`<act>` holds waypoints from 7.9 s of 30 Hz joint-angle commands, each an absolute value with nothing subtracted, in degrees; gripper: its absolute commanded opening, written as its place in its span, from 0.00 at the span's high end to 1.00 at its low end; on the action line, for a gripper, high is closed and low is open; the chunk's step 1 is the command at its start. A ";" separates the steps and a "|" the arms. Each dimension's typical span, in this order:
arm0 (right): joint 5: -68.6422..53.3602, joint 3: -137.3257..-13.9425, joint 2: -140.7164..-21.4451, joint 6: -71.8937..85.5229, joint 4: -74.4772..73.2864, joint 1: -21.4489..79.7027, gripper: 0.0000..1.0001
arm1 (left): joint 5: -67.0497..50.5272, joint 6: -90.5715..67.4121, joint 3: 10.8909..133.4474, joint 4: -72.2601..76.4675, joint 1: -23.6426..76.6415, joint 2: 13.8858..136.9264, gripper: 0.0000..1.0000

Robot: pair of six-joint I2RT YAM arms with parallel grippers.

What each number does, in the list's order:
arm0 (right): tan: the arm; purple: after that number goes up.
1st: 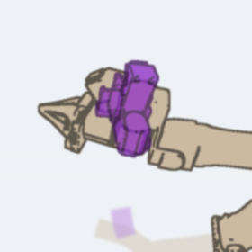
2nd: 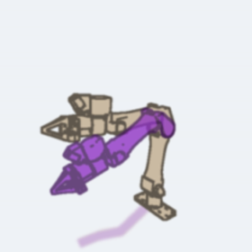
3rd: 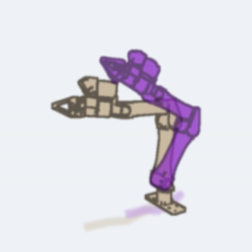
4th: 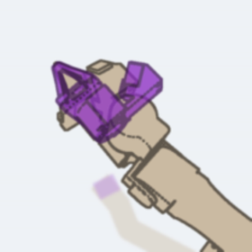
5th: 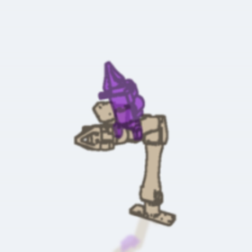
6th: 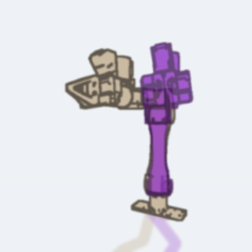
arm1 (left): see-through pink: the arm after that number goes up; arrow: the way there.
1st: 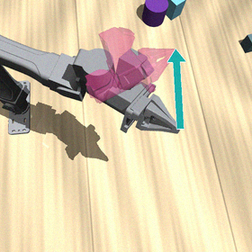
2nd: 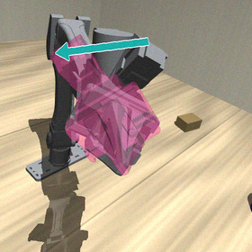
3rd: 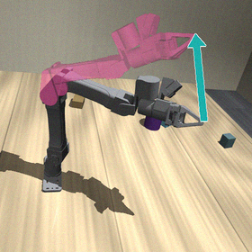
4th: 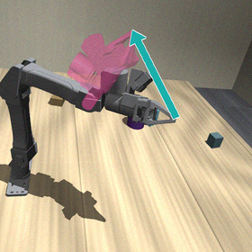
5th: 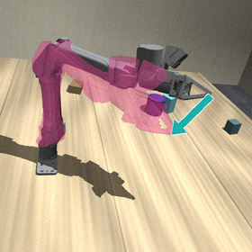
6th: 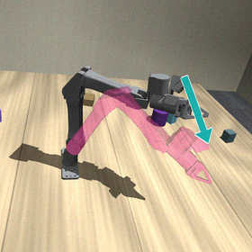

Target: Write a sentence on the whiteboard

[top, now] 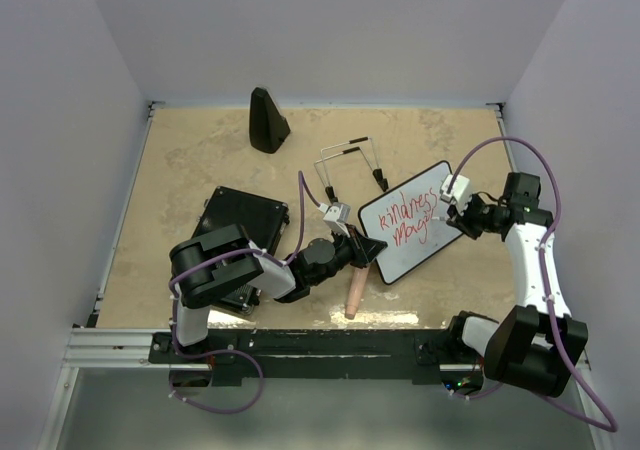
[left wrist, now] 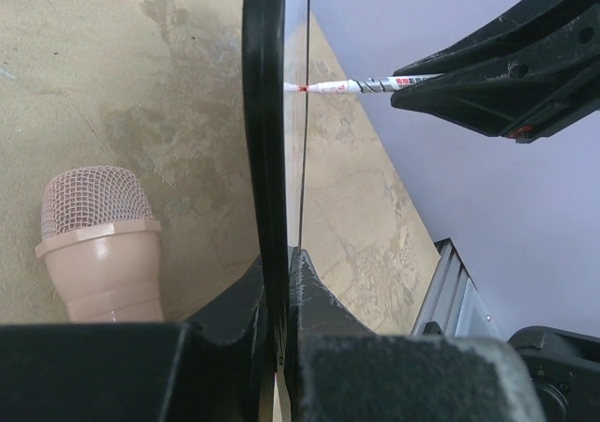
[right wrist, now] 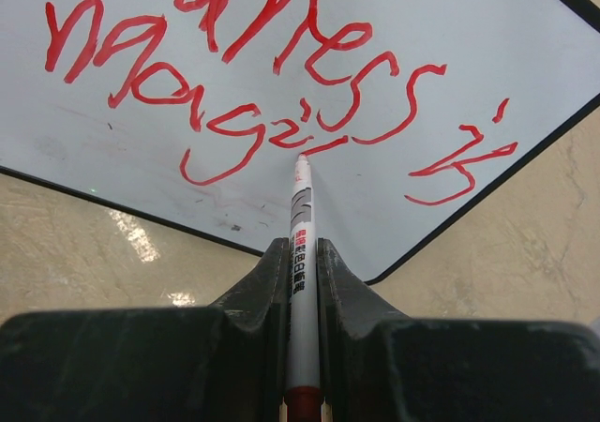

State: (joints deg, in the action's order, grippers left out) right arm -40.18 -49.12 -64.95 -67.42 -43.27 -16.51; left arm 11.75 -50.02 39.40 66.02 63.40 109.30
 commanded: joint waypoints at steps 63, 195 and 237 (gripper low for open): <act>-51.33 -58.62 -57.74 -81.56 -70.48 -15.21 1.00 | 7.91 -49.83 39.46 71.81 59.94 105.73 1.00; -50.98 -48.96 -58.54 -87.72 -61.46 -6.59 1.00 | 4.75 -49.92 39.55 70.58 57.66 104.85 1.00; -42.54 -44.74 -59.85 -72.68 -47.37 4.48 1.00 | 4.75 -50.63 40.17 71.28 57.66 105.91 1.00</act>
State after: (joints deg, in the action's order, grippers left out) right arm -43.75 -45.41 -59.00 -73.71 -49.28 3.57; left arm 5.15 -50.41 39.05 64.18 57.23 106.72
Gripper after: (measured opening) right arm 0.136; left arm 0.077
